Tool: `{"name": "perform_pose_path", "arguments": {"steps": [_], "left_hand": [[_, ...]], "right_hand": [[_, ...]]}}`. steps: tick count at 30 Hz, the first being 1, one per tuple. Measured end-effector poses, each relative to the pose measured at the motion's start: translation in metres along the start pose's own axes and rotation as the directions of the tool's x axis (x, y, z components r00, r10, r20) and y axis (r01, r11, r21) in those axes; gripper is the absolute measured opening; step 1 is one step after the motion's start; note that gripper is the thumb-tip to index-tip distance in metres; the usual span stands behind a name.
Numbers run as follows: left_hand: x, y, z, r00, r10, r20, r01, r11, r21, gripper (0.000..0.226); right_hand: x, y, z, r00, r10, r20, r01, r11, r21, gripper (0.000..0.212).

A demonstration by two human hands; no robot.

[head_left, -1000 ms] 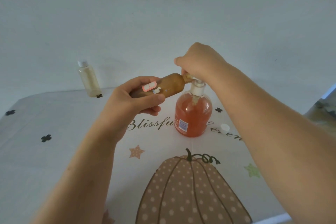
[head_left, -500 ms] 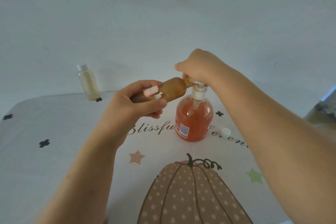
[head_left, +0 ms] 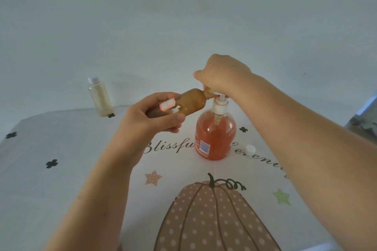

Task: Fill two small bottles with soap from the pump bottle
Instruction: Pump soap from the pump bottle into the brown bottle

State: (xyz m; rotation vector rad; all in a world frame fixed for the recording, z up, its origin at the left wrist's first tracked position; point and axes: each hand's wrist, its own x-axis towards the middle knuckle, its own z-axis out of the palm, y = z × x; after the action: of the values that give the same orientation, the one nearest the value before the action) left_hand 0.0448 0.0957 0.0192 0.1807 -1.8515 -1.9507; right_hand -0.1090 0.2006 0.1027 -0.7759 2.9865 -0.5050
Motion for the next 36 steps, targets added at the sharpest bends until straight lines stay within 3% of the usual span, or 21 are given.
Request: {"name": "perform_pose_path", "arguments": {"steps": [12, 28, 36], "left_hand": [[0.001, -0.001, -0.004, 0.999, -0.036, 0.009, 0.036, 0.999, 0.027, 0.037], [-0.001, 0.003, -0.002, 0.997, -0.071, -0.031, 0.071, 0.997, 0.003, 0.03], [-0.001, 0.002, -0.002, 0.997, -0.071, -0.023, 0.071, 0.997, 0.008, 0.026]], "right_hand": [[0.007, 0.007, 0.015, 0.999, 0.037, 0.019, -0.039, 0.989, 0.14, 0.032], [-0.001, 0.005, 0.005, 1.0, 0.007, -0.004, -0.007, 0.996, 0.091, 0.036], [0.007, 0.006, 0.012, 1.0, 0.017, 0.006, -0.018, 0.988, 0.153, 0.034]]}}
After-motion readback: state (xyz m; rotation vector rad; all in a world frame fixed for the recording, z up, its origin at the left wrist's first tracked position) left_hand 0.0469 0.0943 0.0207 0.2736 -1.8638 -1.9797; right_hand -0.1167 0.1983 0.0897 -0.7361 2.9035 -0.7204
